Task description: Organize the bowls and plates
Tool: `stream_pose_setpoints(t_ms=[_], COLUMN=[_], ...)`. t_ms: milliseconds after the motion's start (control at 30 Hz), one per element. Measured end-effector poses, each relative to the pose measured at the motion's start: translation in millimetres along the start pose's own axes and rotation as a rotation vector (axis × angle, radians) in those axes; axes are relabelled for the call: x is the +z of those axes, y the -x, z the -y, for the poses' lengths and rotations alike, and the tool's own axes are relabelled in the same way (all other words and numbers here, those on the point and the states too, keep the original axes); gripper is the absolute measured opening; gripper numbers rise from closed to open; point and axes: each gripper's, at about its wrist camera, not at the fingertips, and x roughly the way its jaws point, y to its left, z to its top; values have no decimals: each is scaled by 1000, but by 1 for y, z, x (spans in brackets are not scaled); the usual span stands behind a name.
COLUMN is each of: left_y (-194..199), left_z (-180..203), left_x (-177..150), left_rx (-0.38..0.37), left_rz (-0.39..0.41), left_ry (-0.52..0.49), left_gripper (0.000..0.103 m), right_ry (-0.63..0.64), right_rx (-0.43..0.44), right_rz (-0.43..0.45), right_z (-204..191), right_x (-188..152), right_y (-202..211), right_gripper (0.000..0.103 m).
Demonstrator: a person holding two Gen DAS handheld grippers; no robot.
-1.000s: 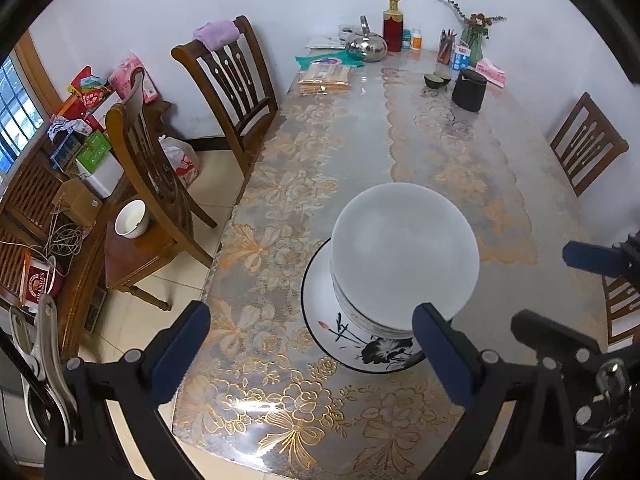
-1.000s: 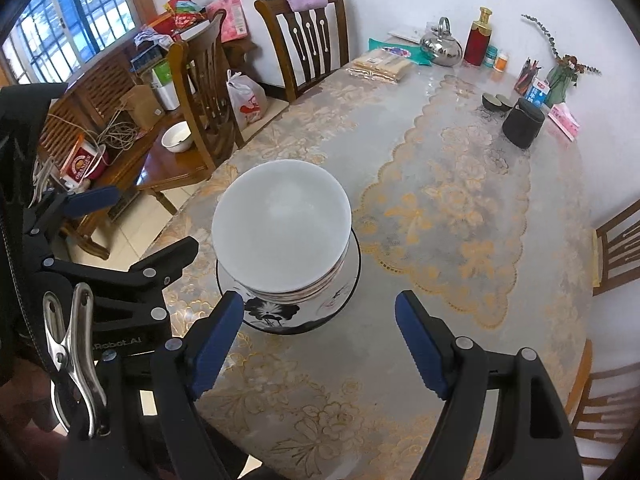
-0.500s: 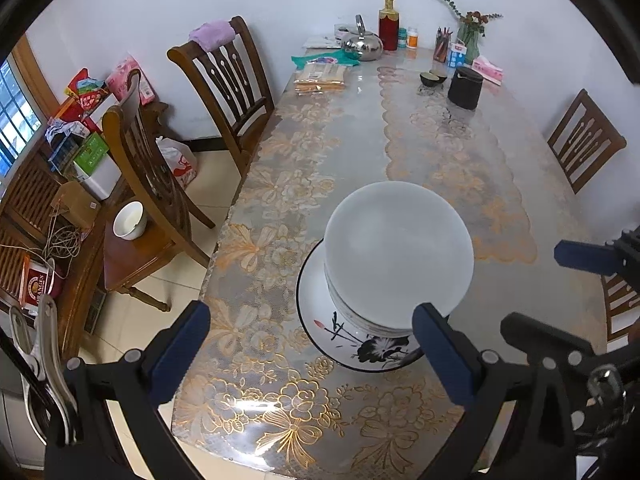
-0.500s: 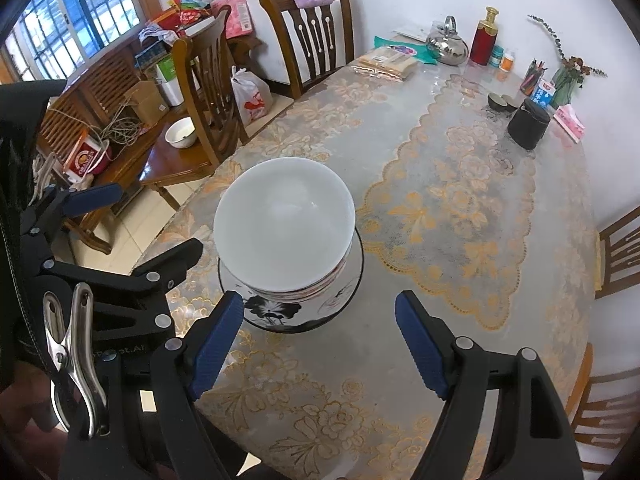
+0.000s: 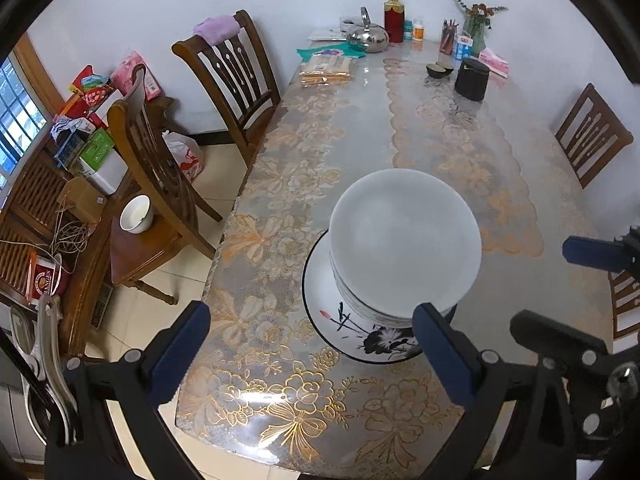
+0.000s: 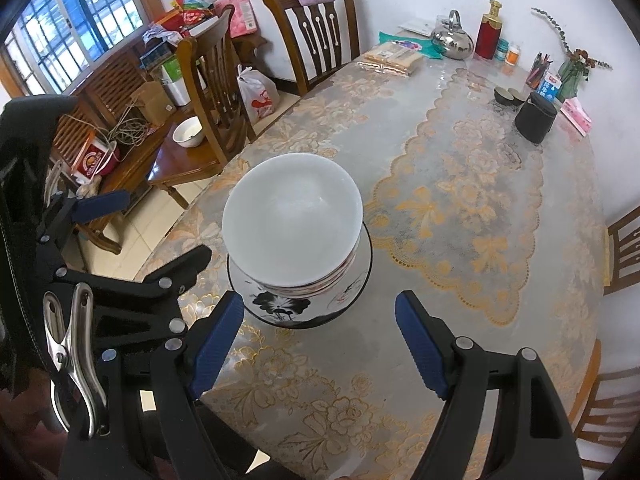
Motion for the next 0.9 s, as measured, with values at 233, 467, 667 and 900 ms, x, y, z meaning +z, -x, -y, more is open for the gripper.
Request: stream_pose_setpoints(t_ms=[233,467,667,900], left_y=[-1,-2,-2,-3], left_z=[0,-3,0,2], left_x=[-4,-5,-5,-6], left_rx=[-19,-19,-22,-48], left_rz=[-13,-24,-20,-29], left_ry=[-8,-5,-31,-28], left_gripper=[103,103,103,103], right_ry=[4,0,3,7], right_rx=[1,9,23,21], right_rz=[-9,-10,-6,-5], right_z=[0,0,-1,-2], right_x=[0,0,2,2], right_y=[-1,-1,0,-1], right_gripper=[80,80,80,80])
